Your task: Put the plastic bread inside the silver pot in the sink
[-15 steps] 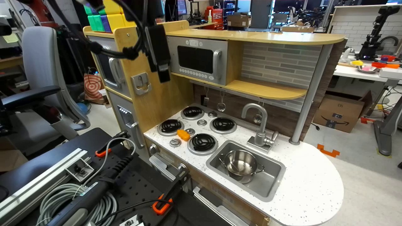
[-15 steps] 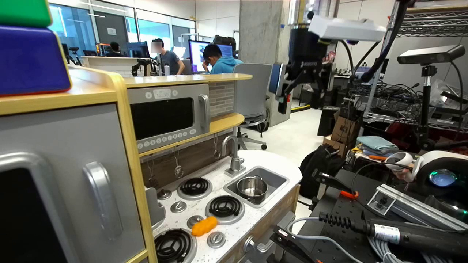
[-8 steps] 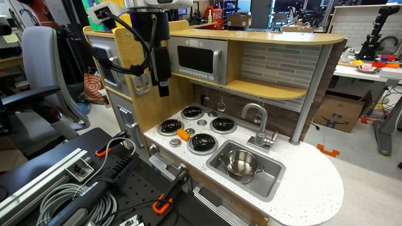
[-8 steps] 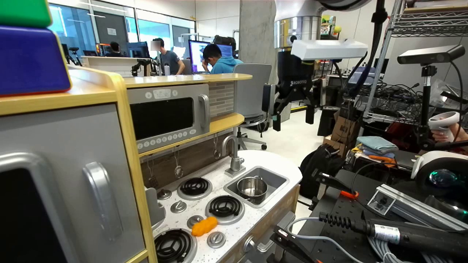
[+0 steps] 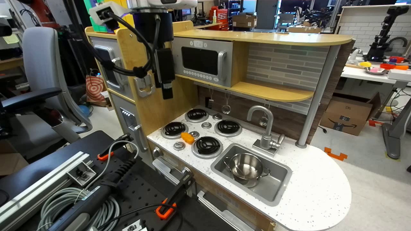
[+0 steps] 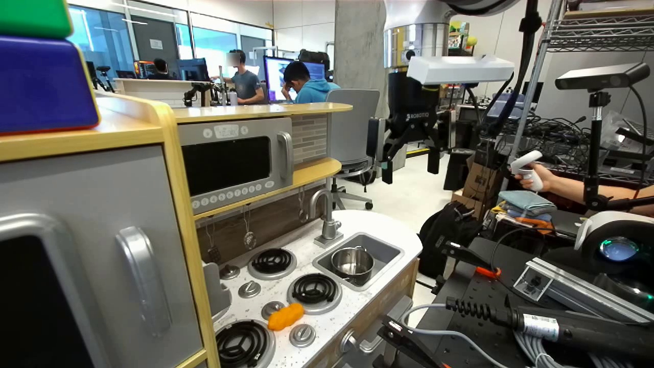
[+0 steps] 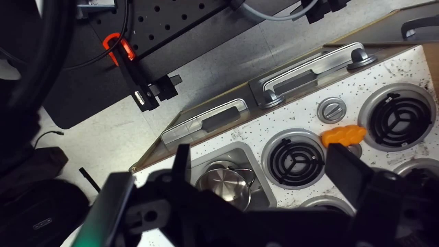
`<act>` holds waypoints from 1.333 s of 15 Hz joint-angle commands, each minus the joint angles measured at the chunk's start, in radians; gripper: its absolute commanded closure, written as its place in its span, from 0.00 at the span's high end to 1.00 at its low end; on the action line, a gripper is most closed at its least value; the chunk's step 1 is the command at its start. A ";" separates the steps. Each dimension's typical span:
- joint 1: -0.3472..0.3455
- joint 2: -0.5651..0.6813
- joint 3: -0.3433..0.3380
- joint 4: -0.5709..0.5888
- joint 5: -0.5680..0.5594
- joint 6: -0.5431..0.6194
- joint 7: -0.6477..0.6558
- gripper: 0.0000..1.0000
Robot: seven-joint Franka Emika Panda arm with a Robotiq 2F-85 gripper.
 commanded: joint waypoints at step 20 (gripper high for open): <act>0.088 0.381 -0.071 0.174 0.055 0.354 0.600 1.00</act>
